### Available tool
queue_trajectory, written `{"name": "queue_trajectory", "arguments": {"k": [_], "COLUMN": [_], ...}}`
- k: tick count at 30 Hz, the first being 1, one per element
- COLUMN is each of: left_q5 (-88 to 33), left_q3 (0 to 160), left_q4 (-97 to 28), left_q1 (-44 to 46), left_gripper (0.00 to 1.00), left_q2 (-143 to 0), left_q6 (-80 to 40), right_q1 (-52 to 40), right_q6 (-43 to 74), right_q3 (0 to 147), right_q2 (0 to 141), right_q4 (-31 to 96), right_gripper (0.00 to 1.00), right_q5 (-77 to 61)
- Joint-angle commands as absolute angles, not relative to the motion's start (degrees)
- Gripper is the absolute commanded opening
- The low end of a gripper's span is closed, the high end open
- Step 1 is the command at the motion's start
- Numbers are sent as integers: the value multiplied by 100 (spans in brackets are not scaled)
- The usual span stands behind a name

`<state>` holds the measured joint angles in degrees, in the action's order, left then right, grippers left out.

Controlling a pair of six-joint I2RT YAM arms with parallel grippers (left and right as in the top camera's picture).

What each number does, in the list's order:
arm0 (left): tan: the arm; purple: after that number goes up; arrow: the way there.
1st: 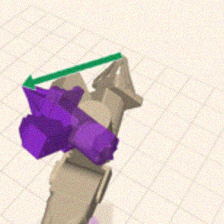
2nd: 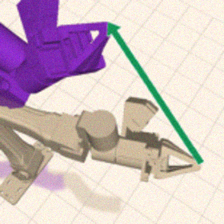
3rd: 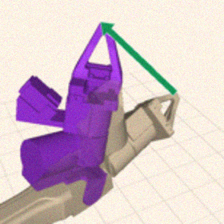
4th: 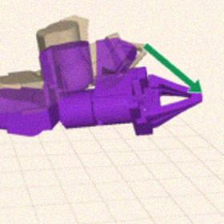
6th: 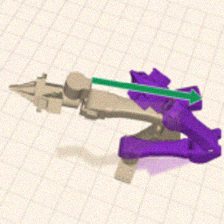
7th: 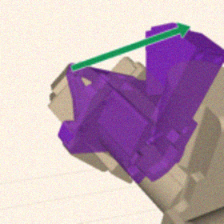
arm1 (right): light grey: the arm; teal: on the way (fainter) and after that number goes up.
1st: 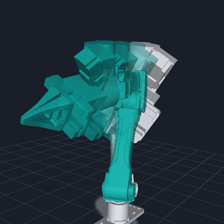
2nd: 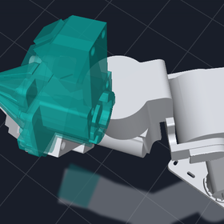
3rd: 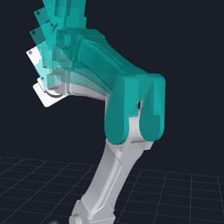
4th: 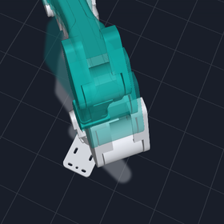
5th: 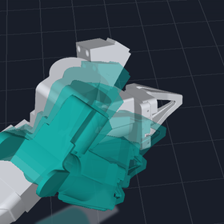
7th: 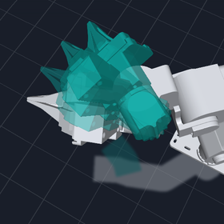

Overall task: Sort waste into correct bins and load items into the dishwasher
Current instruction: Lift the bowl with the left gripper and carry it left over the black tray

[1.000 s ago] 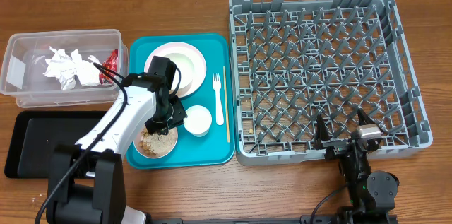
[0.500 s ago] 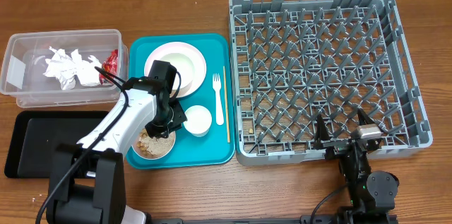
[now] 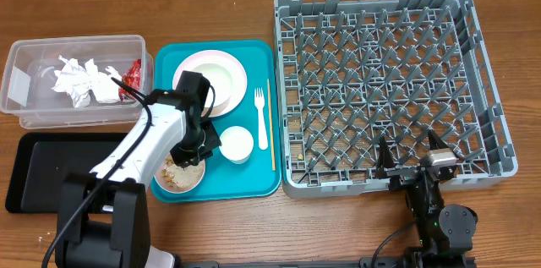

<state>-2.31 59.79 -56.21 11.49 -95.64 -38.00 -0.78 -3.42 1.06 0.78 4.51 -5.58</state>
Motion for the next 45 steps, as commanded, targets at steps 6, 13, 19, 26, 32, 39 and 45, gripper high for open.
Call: {"name": "queue_trajectory", "arguments": {"k": [6, 13, 19, 26, 32, 39, 45], "left_q5": [-252, 202, 941, 434, 152, -541, -1769], "left_q3": [6945, 8001, 8805, 9015, 9011, 9011, 9011], "left_q4": [-6289, -7054, -7815, -7804, -7791, -7688, -7575], "left_q1": [1118, 1116, 1004, 550, 187, -735, -2016], "left_gripper": [4, 4, 4, 4, 4, 4, 4], "left_q2": [-9555, -9555, -9548, -9478, -9424, -9317, -9244], "left_q6": [-3015, -2827, -2620, -1892, -1057, -873, -311], "right_q1": [-58, -58, -58, -58, -58, -58, -58], "right_q6": [-325, -322, -325, -322, -325, -322, -325], "right_q3": [45, 45, 45, 45, 45, 45, 45], "right_q2": [23, 23, 23, 23, 23, 23, 23], "right_q4": [429, 427, 429, 429, 427, 427, 427], "right_gripper": [100, 100, 100, 100, 100, 100, 100], "right_q5": [-541, -539, -539, -541, -539, -541, -541]}}
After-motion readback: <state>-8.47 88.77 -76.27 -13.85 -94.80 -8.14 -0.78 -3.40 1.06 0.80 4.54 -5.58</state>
